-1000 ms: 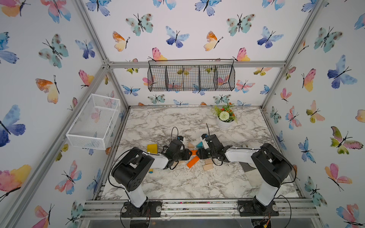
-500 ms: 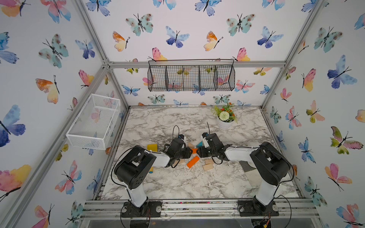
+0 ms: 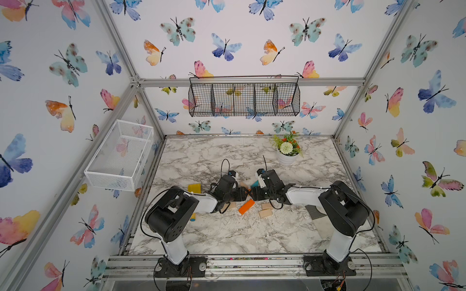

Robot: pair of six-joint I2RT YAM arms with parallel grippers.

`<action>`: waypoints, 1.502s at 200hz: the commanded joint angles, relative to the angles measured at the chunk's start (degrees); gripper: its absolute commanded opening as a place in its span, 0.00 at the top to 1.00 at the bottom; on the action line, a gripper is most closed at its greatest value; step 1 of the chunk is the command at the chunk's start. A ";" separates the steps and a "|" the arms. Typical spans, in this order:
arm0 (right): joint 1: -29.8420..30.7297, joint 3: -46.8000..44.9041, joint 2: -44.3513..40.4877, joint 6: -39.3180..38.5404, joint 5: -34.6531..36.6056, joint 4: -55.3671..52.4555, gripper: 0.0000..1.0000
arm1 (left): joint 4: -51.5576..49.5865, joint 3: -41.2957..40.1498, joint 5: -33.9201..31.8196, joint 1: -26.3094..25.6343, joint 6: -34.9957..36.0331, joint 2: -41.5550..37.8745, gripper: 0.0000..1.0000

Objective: Assemble a carrot with building blocks
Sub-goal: Assemble the building block at the center of the board.

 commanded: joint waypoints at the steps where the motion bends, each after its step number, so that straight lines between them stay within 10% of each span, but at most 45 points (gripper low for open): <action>1: 0.40 0.02 -0.81 0.48 3.06 -3.00 0.38 | -2.66 -0.88 -3.40 0.10 1.53 -2.90 0.34; 85: 3.59 -11.00 -16.57 1.69 -3.72 -0.09 0.47 | -16.49 -13.06 -10.24 0.45 -0.21 -28.86 0.32; 192: 11.59 3.92 1.63 0.73 -8.02 1.67 0.47 | -23.04 -28.21 -14.19 0.38 -9.67 -46.82 0.38; 300: 11.58 6.92 6.66 0.63 -6.53 1.48 0.50 | -13.55 -28.73 -12.55 0.55 -8.25 -39.27 0.52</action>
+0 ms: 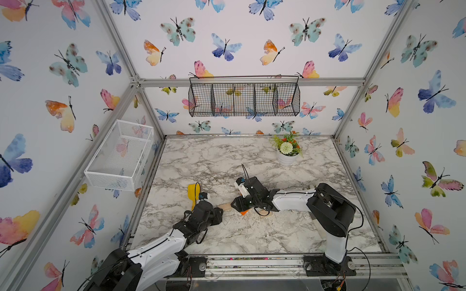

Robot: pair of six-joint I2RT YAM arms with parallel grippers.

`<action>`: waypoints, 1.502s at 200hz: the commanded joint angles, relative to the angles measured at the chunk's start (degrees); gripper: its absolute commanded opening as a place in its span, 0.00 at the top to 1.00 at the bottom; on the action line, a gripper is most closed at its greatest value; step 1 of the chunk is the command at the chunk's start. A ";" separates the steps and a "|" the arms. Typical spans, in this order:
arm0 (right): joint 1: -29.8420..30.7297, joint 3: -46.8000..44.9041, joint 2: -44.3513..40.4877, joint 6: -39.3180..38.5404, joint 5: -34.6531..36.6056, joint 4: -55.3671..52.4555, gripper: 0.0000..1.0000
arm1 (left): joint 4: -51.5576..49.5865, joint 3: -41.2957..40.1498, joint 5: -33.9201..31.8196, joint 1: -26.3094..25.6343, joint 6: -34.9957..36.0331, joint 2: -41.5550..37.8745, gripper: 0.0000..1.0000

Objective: Assemble a carrot with building blocks
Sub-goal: Assemble the building block at the center of the board.

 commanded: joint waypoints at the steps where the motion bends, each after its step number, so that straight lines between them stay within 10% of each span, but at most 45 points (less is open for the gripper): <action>1: -0.04 1.07 1.46 -0.27 0.68 -0.44 0.50 | 3.52 -0.17 0.84 -0.03 0.51 2.71 0.52; 135: -0.05 1.61 2.05 0.02 -0.21 0.06 0.60 | 12.45 0.63 6.47 1.76 2.17 10.08 0.75; 300: -3.09 -7.97 -9.03 -0.90 8.11 -4.84 0.61 | 18.40 13.64 12.05 -4.83 2.83 25.58 0.77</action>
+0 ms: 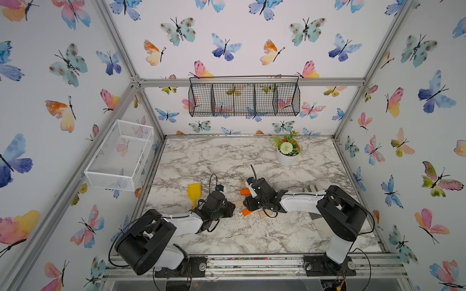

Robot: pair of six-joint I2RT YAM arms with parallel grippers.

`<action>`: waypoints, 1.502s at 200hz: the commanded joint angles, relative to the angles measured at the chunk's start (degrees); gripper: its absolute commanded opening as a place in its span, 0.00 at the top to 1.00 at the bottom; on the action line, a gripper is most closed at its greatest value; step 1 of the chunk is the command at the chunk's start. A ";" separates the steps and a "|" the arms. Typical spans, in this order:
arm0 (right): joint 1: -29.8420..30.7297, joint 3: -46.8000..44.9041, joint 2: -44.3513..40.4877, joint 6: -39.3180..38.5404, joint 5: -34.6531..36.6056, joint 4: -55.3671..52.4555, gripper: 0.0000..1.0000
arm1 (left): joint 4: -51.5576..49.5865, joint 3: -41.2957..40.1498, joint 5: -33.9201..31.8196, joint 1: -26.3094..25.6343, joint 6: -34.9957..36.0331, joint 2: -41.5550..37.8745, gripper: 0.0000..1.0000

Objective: Assemble a carrot with building blocks
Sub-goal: Assemble the building block at the center of the board.

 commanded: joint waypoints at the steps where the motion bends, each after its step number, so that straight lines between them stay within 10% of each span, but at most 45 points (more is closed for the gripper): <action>1: -0.47 -1.15 -2.27 -0.82 -0.77 -0.55 0.61 | 3.49 3.00 2.09 -1.52 0.30 1.76 0.77; 300: -5.27 0.57 -0.92 -3.53 -0.19 -2.45 0.58 | 1.23 12.78 0.36 -1.84 2.58 12.09 0.77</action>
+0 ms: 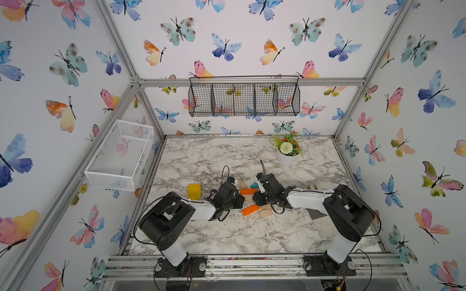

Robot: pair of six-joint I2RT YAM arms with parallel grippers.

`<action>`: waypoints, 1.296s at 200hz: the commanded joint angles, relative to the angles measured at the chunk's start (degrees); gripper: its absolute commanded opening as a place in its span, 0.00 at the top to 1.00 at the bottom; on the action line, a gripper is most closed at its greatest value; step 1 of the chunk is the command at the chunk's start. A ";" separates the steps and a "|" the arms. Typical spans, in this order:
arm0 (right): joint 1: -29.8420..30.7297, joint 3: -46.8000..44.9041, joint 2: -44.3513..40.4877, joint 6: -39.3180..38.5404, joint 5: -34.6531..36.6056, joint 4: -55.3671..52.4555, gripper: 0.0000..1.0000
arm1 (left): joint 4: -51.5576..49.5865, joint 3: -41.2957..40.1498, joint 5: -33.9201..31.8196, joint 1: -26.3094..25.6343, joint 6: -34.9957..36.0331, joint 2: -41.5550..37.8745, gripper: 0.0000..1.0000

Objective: Assemble a carrot with building blocks
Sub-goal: Assemble the building block at the center of the board.

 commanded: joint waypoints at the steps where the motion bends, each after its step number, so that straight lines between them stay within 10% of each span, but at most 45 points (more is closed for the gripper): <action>1: 0.47 1.53 0.95 -0.71 -2.62 0.68 0.58 | -0.51 0.77 -0.30 -0.64 1.32 -1.46 0.76; 207: 0.03 -4.36 -9.34 -0.02 -1.31 -2.67 0.45 | -9.74 -2.72 -2.62 -0.90 1.76 -13.40 0.61; 259: 0.68 -12.39 -12.77 2.56 -8.40 0.82 0.48 | -9.05 -11.65 -6.75 -11.70 -5.91 -20.08 0.57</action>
